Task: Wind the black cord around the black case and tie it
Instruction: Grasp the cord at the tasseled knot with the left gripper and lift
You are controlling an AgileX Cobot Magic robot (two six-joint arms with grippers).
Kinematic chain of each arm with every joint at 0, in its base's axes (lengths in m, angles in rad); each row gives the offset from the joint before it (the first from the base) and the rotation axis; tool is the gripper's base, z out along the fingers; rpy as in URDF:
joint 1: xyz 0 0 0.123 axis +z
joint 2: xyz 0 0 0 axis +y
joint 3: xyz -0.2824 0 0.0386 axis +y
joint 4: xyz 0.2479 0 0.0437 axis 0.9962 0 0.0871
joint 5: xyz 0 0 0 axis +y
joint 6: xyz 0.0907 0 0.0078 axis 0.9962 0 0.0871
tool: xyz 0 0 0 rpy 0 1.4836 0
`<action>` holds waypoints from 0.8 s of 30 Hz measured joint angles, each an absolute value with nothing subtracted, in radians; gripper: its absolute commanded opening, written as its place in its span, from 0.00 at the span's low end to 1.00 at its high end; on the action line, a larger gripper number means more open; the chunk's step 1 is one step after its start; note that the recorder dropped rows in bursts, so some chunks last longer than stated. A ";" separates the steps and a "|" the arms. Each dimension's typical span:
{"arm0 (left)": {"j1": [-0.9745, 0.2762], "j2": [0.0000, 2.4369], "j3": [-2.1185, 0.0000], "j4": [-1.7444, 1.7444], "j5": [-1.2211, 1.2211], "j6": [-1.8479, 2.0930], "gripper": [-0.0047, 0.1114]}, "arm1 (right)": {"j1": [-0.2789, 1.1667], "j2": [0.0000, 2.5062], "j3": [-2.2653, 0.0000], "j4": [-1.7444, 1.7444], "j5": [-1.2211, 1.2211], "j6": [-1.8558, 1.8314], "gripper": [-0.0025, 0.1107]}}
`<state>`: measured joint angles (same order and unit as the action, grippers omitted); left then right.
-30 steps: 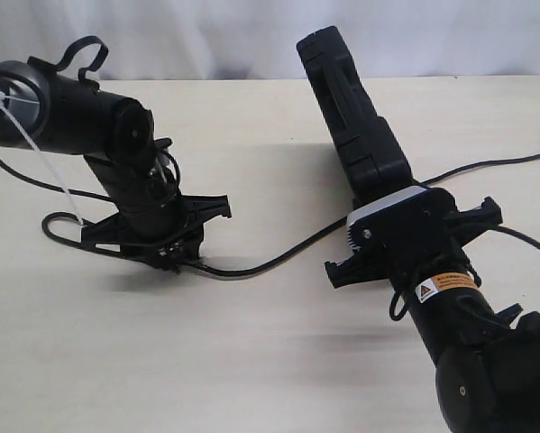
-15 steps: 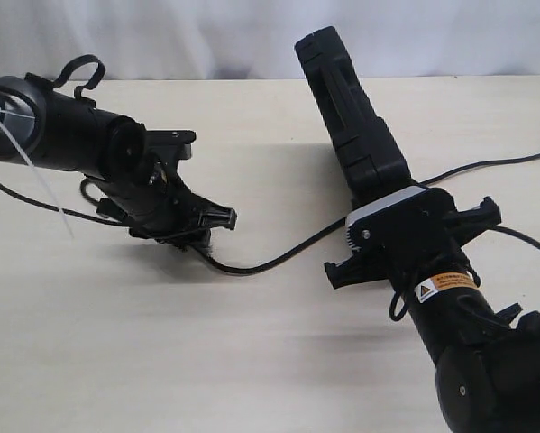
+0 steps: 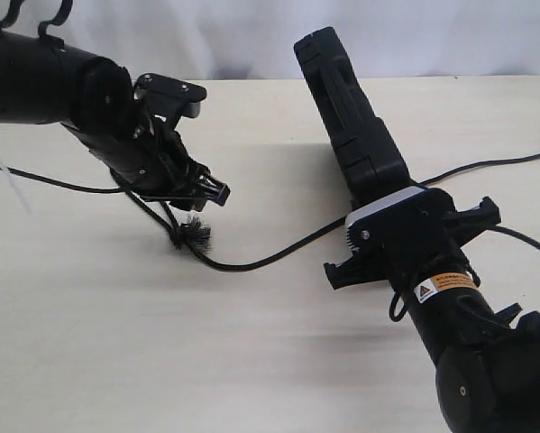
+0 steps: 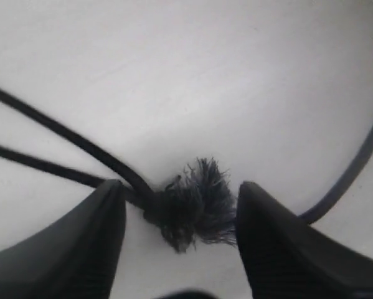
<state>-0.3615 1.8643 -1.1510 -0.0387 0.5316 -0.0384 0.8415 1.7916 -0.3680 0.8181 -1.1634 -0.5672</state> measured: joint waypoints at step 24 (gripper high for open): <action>-0.361 2.049 -1.153 0.050 0.415 -0.673 0.30 | 0.840 1.792 -0.368 0.799 -1.153 -0.579 0.06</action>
<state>-0.3615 2.0492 -1.1533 0.0501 0.4155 -0.6735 0.8396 1.7916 -0.3680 0.7990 -1.1528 -0.5788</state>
